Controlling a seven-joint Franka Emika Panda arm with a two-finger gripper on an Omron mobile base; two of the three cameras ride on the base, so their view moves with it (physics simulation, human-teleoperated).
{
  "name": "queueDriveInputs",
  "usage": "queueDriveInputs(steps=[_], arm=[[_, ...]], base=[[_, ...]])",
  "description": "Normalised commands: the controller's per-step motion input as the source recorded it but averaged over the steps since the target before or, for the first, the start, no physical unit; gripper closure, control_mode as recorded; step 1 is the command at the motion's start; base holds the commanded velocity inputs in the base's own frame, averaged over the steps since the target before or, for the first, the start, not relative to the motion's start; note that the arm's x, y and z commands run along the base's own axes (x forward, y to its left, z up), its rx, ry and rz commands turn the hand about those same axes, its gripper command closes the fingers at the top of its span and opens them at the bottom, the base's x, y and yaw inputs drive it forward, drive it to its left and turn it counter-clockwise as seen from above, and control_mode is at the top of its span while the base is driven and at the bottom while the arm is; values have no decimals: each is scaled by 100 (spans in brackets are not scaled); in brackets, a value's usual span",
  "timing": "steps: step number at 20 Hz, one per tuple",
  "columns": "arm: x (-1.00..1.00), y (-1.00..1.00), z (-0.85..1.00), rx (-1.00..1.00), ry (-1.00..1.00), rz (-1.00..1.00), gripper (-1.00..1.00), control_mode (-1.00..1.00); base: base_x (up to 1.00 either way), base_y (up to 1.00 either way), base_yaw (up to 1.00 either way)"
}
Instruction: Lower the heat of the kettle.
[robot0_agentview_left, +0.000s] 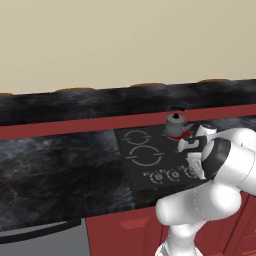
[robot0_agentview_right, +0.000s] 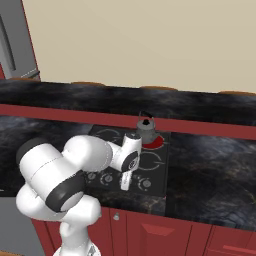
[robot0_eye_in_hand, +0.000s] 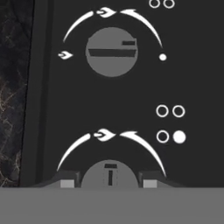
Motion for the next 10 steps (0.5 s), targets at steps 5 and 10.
queueDriveInputs(steps=[5,10], arm=[[-1,4,0,0,1,-28,100,-100],[-1,2,0,0,2,-29,100,-100]], base=[[0,0,0],[0,0,0]])
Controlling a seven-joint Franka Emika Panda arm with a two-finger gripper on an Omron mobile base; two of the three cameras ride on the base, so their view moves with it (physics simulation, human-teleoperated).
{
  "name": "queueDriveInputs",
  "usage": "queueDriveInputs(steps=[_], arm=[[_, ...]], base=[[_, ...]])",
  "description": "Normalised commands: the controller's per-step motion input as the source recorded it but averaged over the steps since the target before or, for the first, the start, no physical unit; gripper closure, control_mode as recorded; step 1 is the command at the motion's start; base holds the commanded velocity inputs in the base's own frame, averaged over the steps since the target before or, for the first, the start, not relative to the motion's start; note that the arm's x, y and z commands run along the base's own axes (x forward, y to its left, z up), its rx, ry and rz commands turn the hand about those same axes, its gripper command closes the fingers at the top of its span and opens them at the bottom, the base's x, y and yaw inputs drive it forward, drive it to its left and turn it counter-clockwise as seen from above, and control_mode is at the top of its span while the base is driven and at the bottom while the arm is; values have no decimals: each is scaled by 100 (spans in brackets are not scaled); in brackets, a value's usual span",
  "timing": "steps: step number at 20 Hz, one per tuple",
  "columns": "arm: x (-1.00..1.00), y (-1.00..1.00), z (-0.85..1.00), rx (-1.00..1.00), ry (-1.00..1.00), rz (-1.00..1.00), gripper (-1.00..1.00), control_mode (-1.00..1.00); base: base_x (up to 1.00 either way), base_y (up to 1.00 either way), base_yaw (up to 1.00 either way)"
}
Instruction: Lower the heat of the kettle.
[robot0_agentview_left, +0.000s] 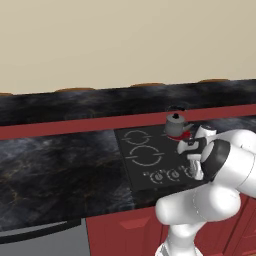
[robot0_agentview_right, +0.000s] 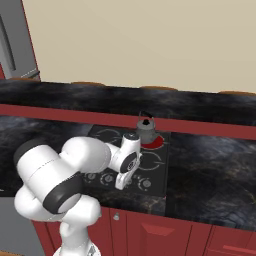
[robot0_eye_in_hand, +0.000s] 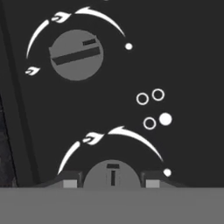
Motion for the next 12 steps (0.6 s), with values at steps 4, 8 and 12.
queueDriveInputs(steps=[4,8,12], arm=[[-1,0,-1,0,2,-30,100,-100],[-1,0,-1,0,2,-29,100,-100],[0,1,-1,0,4,-28,100,-100]], base=[[0,0,0],[0,0,0],[0,0,0]])
